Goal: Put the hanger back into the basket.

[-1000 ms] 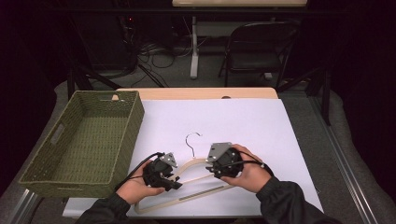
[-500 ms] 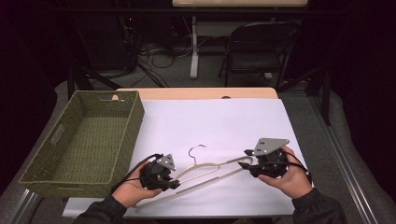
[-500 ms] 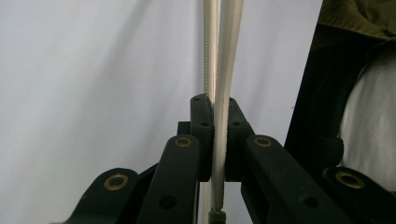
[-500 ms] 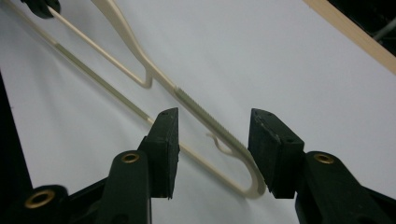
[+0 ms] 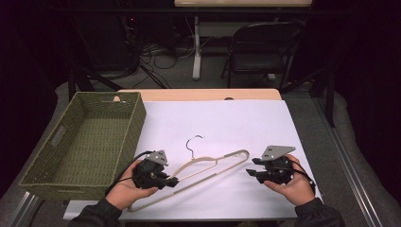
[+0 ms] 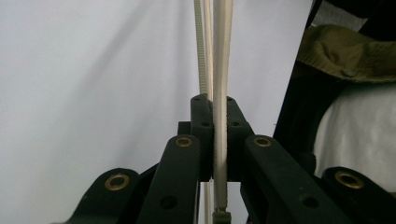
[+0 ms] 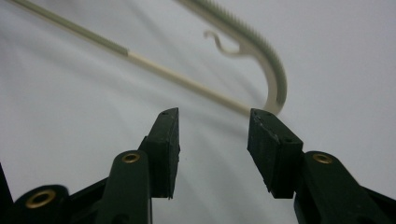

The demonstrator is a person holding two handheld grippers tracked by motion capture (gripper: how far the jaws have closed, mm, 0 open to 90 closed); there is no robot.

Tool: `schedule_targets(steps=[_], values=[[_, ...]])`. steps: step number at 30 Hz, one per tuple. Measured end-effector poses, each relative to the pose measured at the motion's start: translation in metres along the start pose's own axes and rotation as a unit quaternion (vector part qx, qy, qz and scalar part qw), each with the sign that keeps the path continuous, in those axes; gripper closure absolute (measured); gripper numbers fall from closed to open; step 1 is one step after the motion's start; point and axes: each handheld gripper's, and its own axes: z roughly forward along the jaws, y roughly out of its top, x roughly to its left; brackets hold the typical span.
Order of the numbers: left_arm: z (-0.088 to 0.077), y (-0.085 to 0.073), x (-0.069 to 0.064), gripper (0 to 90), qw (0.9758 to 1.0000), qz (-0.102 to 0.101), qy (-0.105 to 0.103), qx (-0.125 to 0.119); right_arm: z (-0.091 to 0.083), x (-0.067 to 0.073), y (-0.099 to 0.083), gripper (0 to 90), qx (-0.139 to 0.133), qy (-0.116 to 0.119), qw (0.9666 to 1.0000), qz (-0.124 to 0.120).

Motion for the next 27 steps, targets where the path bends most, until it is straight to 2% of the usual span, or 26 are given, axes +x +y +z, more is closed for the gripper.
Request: schedule_targets(steps=[1, 2, 3, 9, 10, 11, 12, 13, 14, 15, 18, 21, 25, 27], values=[[-0.005, 0.0, -0.001, 87.5, 1.0, -0.001, 0.006, -0.005, -0.001, -0.001, -0.001, 53.4, 0.014, 0.0, 0.9999, 0.0], [-0.012, 0.001, -0.002, 87.5, 0.9998, -0.005, 0.014, -0.011, 0.001, -0.002, -0.003, 53.4, -0.004, -0.003, 1.0, 0.004], [-0.018, 0.001, -0.003, 87.4, 0.9996, -0.007, 0.019, -0.019, 0.001, -0.003, -0.005, 53.4, 0.002, -0.001, 1.0, 0.007], [-0.047, 0.003, -0.007, 87.4, 0.9965, -0.023, 0.059, -0.055, 0.004, -0.007, -0.013, 53.4, 0.0, -0.005, 0.9997, 0.024], [-0.051, 0.002, -0.006, 87.4, 0.9959, -0.026, 0.062, -0.061, 0.003, -0.007, -0.014, 53.2, 0.011, -0.008, 0.9996, 0.025], [-0.054, 0.002, -0.006, 87.4, 0.9955, -0.031, 0.064, -0.063, 0.004, -0.007, -0.015, 52.8, 0.003, -0.009, 0.9996, 0.028], [-0.057, 0.002, -0.005, 87.4, 0.9949, -0.036, 0.066, -0.067, 0.003, -0.007, -0.016, 52.1, 0.01, -0.009, 0.9995, 0.029], [-0.06, 0.001, -0.004, 87.4, 0.9939, -0.04, 0.072, -0.074, 0.005, -0.007, -0.017, 51.7, -0.009, -0.011, 0.9993, 0.034], [-0.063, 0.0, -0.003, 87.4, 0.9932, -0.043, 0.073, -0.08, 0.003, -0.008, -0.017, 51.5, 0.006, -0.01, 0.9993, 0.035], [-0.067, 0.0, -0.001, 87.4, 0.9927, -0.049, 0.074, -0.082, 0.005, -0.008, -0.019, 50.9, -0.002, -0.009, 0.9992, 0.04], [-0.076, -0.003, 0.0, 87.4, 0.9911, -0.053, 0.085, -0.088, 0.004, -0.009, -0.021, 49.5, 0.003, -0.009, 0.9989, 0.046], [-0.088, -0.005, 0.002, 87.4, 0.9897, -0.054, 0.094, -0.094, 0.005, -0.01, -0.022, 48.2, -0.002, -0.007, 0.9987, 0.05], [-0.109, -0.009, 0.005, 87.3, 0.9862, -0.059, 0.115, -0.104, 0.006, -0.011, -0.023, 47.4, -0.01, -0.007, 0.9983, 0.057], [-0.121, -0.012, 0.009, 87.3, 0.9834, -0.065, 0.127, -0.113, 0.007, -0.011, -0.024, 47.3, -0.011, -0.008, 0.9983, 0.057]])
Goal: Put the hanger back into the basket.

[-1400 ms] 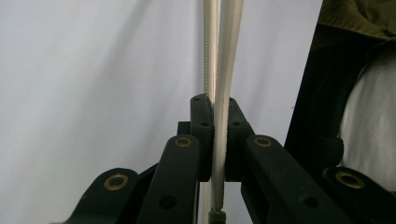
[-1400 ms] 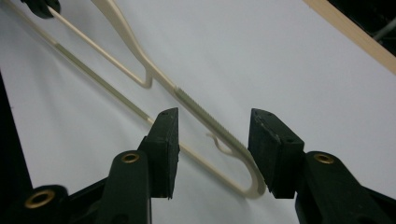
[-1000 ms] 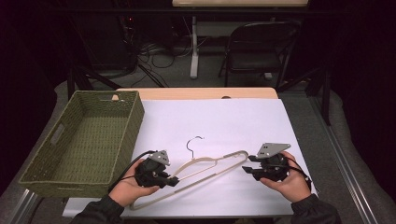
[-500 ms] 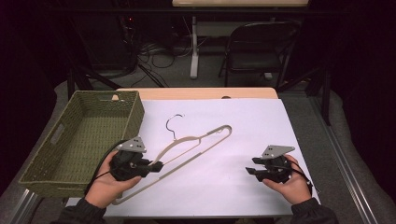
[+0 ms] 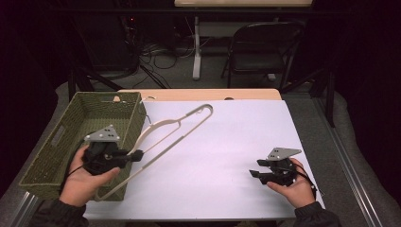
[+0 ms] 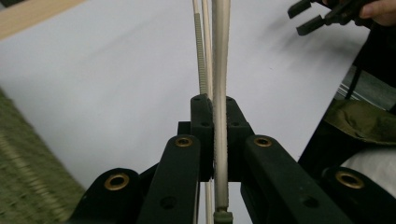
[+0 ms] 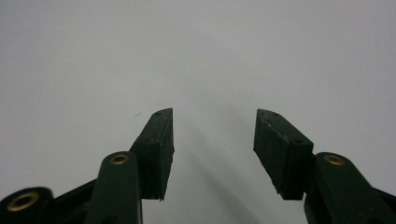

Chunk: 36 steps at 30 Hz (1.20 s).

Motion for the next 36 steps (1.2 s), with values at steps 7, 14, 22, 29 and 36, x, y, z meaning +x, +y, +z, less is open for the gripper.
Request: schedule_targets(steps=[7, 14, 22, 29, 36], values=[[-0.036, -0.008, 0.034, 87.4, 0.9988, -0.019, 0.044, -0.011, 0.004, 0.0, -0.001, 47.2, 0.005, 0.001, 1.0, 0.002], [-0.065, -0.027, 0.073, 87.4, 0.995, -0.049, 0.083, -0.027, 0.005, -0.004, -0.002, 47.2, -0.004, -0.005, 0.9999, 0.013], [-0.077, -0.044, 0.108, 87.4, 0.9922, -0.065, 0.106, -0.011, 0.009, -0.008, -0.005, 47.2, -0.001, -0.006, 0.9998, 0.02], [-0.085, -0.05, 0.131, 87.4, 0.9917, -0.055, 0.117, -0.002, 0.008, -0.007, -0.006, 47.3, -0.003, -0.01, 0.9997, 0.024], [-0.089, -0.056, 0.146, 87.3, 0.9923, -0.045, 0.115, 0.006, 0.009, -0.007, -0.008, 47.3, 0.001, -0.011, 0.9996, 0.026]])
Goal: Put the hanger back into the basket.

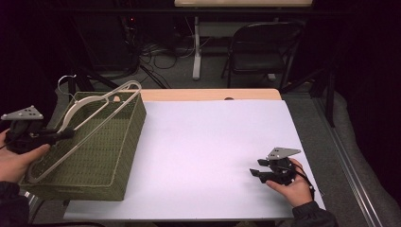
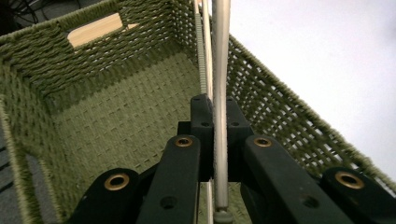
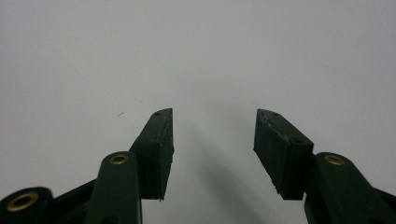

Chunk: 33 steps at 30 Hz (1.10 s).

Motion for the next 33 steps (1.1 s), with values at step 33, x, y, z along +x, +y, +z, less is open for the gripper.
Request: schedule_targets(steps=[33], values=[[0.022, -0.027, 0.029, 87.3, 0.999, 0.011, 0.007, 0.043, 0.001, 0.001, -0.001, 47.2, 0.013, -0.004, 0.9999, -0.008]])
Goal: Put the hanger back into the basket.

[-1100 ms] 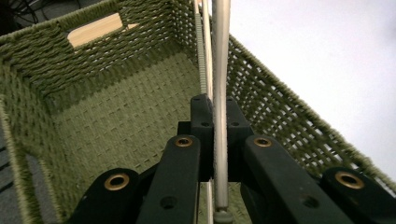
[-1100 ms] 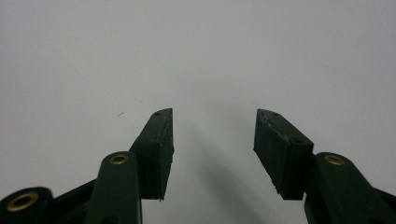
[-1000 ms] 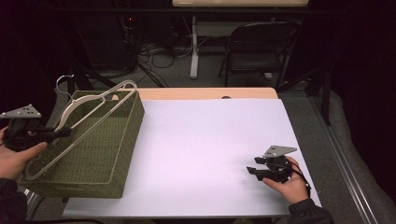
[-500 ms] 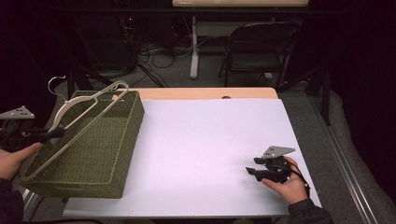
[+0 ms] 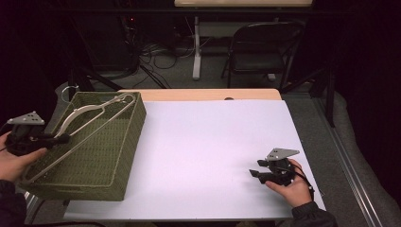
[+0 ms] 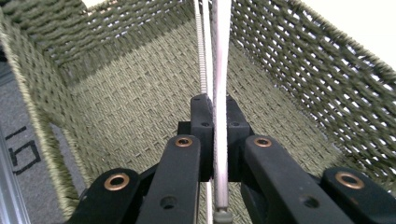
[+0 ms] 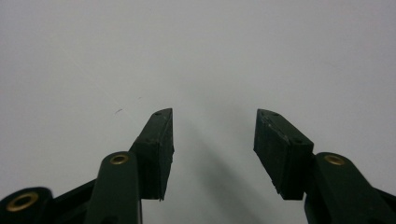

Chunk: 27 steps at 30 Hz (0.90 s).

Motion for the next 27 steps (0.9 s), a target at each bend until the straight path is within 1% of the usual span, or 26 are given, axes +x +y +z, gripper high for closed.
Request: schedule_targets(steps=[3, 4, 7, 9, 10, 11, 13, 15, 17, 22, 25, 27], values=[[0.009, -0.005, 0.001, 87.3, 1.0, -0.007, -0.004, 0.006, 0.0, 0.0, 0.0, 47.2, 0.0, 0.0, 1.0, 0.0], [0.012, -0.006, 0.001, 87.3, 0.9999, -0.005, -0.005, 0.008, 0.002, 0.001, -0.001, 47.2, -0.009, 0.001, 1.0, 0.002], [0.022, -0.012, 0.0, 87.3, 0.9998, -0.005, -0.008, 0.017, 0.002, 0.001, -0.001, 47.2, -0.007, 0.002, 1.0, 0.001], [0.028, -0.016, 0.0, 87.3, 0.9996, -0.009, -0.016, 0.024, 0.003, 0.001, -0.001, 47.2, -0.007, 0.002, 1.0, 0.001], [0.032, -0.018, 0.0, 87.3, 0.9994, -0.012, -0.018, 0.026, 0.002, 0.001, -0.001, 47.2, 0.002, 0.001, 1.0, 0.001], [0.035, -0.019, -0.001, 87.3, 0.9994, -0.011, -0.02, 0.027, 0.001, 0.001, -0.001, 47.2, 0.003, 0.001, 1.0, 0.0], [0.04, -0.022, -0.002, 87.3, 0.9992, -0.012, -0.018, 0.033, 0.002, 0.001, -0.001, 47.2, 0.003, 0.001, 1.0, 0.0], [0.044, -0.023, -0.002, 87.3, 0.9989, -0.009, -0.015, 0.044, 0.002, 0.001, -0.001, 47.2, 0.002, 0.001, 1.0, 0.001], [0.047, -0.025, -0.002, 87.3, 0.9991, -0.012, -0.015, 0.038, 0.003, 0.001, -0.002, 47.2, -0.005, 0.001, 1.0, 0.002], [0.05, -0.029, -0.001, 87.1, 0.999, -0.019, -0.014, 0.039, 0.003, 0.001, -0.002, 47.2, -0.002, 0.002, 1.0, 0.001], [0.05, -0.029, -0.001, 86.4, 0.9989, -0.021, -0.005, 0.042, 0.003, 0.001, -0.002, 47.2, -0.004, 0.002, 1.0, 0.002], [0.05, -0.03, -0.001, 84.8, 0.9988, -0.021, 0.005, 0.043, 0.003, 0.001, -0.002, 47.3, -0.003, 0.003, 1.0, 0.001]])
